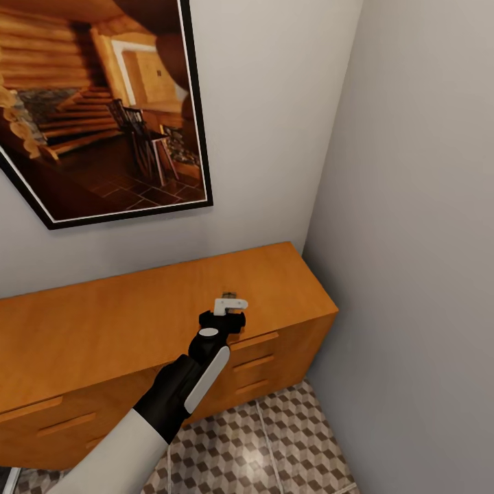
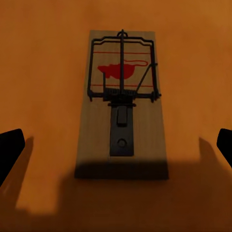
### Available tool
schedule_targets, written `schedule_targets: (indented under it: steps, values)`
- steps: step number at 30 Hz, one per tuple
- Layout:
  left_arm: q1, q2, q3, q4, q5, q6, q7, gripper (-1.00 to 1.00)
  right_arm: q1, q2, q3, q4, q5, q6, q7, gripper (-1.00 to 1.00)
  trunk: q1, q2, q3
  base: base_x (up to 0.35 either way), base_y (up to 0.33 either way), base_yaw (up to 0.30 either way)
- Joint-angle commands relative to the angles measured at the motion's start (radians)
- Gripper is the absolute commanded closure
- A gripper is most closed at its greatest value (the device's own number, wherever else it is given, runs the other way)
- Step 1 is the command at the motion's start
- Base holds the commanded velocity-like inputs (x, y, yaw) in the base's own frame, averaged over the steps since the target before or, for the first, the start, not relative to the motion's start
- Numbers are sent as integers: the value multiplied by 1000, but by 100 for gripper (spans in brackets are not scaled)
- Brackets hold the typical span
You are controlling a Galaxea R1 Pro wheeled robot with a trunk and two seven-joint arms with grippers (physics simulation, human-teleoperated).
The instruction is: Take the four mousetraps from the cabinet in the bathroom and place them on the bathroom floor. Make sure all four end up on the same floor surface, and ensure that at least two of them are either under or directly next to the same bathroom sink.
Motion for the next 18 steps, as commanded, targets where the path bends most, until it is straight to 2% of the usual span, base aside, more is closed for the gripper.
schedule_targets:
  steps: [1, 13, 18]
  values:
    - [-1, 0, -2, -1, 10, 1, 10, -100, -1, 0, 9, 1, -11, -4, -3, 100, 0, -1, -2, 0, 0, 0]
    - [-1, 0, -2, 0, 10, 0, 10, -100, -1, 0, 9, 1, -11, -4, -3, 100, 0, -1, -13, 0, 0, 0]
    - [-1, 0, -3, 1, 11, -27, 10, -100, -1, 0, 9, 1, -11, -4, -3, 100, 0, -1, -20, 0, 0, 0]
